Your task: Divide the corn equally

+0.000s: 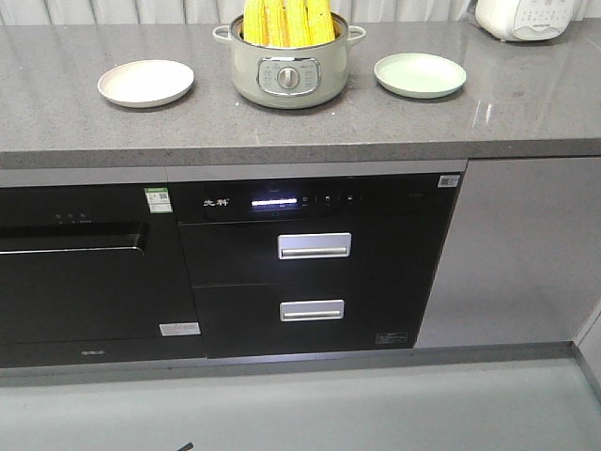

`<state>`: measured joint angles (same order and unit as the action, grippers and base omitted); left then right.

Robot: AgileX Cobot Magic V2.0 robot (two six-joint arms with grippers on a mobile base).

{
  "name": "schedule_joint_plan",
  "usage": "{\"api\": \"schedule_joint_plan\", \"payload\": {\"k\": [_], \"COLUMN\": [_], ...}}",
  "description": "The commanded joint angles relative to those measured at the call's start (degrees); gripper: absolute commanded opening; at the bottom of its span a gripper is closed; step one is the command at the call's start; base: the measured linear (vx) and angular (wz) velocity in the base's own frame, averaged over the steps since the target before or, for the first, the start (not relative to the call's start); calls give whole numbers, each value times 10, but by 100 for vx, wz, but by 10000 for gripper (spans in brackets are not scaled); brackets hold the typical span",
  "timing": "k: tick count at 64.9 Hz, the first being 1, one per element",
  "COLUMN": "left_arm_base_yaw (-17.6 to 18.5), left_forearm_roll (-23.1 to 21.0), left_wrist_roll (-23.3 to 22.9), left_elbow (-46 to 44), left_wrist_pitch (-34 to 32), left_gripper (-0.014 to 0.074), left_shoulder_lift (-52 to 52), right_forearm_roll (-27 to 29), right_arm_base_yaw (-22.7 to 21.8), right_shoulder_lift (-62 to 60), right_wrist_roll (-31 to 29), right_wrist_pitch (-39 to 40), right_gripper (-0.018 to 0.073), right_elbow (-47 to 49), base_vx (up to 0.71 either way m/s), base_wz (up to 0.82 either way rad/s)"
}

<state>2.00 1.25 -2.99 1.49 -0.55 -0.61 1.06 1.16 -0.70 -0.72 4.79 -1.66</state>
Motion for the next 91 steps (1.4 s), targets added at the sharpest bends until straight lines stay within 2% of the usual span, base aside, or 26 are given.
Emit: {"api": "schedule_joint_plan", "payload": {"k": [1,91], "left_arm_base_yaw": [-1,-1], "left_forearm_roll": [-5,-5], "left_wrist_roll": [-1,-1], "left_elbow": [9,9], "left_wrist_pitch": [-43,-43], "left_gripper": [-6,-6], "left_shoulder_lift": [-10,-10], "right_forearm_roll": [-2,-2], "right_arm_base_yaw": [-3,-3], "right_shoulder_lift": [6,6], "right_wrist_roll": [-1,-1], "right_wrist_pitch": [43,43], "right_gripper": [-11,-11], "right_elbow": [-5,-5], "base_vx": [16,18], "base_wz": [1,-1]}}
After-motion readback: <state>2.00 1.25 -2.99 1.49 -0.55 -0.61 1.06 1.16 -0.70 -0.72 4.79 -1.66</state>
